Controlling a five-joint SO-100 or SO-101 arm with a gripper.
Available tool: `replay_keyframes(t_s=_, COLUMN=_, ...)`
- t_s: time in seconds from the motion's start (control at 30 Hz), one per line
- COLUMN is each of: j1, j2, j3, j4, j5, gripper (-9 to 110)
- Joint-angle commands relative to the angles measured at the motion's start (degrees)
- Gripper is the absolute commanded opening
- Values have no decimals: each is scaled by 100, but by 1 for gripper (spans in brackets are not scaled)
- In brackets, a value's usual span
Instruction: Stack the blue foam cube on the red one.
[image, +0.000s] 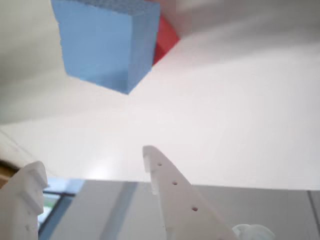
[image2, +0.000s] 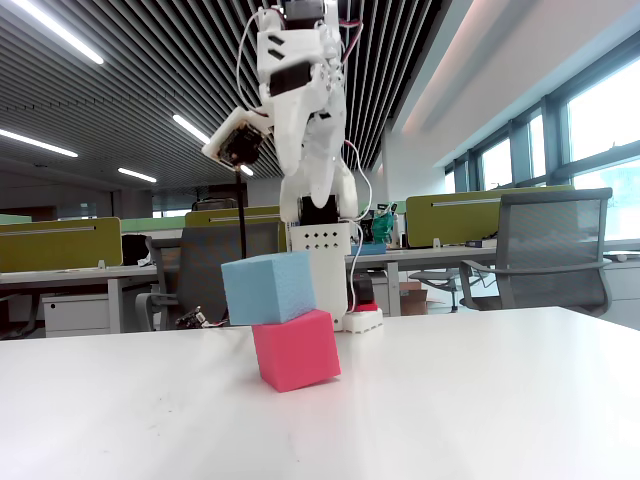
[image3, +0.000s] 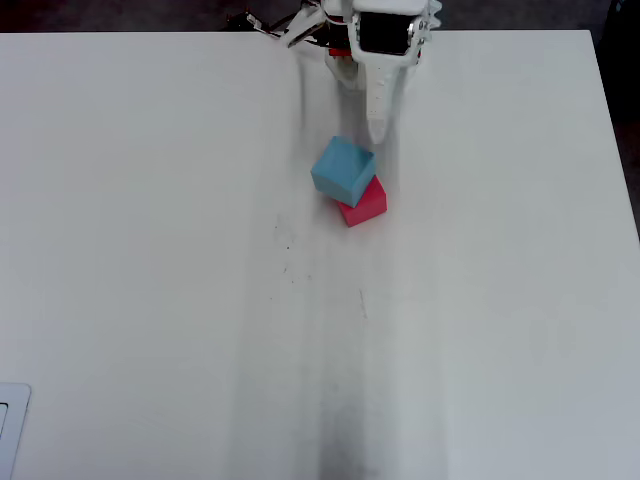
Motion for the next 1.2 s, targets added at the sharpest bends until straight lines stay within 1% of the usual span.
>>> replay_keyframes(t_s=0.0, j1=-149, j2=316, j3=35, j4=-70, j5=-255, gripper=23)
replay_keyframes(t_s=0.13, j1=-404, j2=853, j3=501, j4=-325, j5=-861, gripper=21)
replay_keyframes(t_s=0.3, j1=-272, j2=1494, j3=1336, j4=-536, j5=-1362, gripper=19)
replay_keyframes(t_s=0.4, j1=-141, j2=1951, j3=1854, j4=-633, j5=-1441, gripper=18)
replay_keyframes(t_s=0.53, j1=-53, j2=2338, j3=2426, j4=-1072, j5=-1494, gripper=18)
replay_keyframes(t_s=0.73, j1=-229, j2=3006, j3=3322, j4=-1564, j5=-1503, gripper=17)
replay_keyframes(t_s=1.17, j1=-422, j2=3937, j3=4386, j4=-1819, j5=-1529, gripper=16)
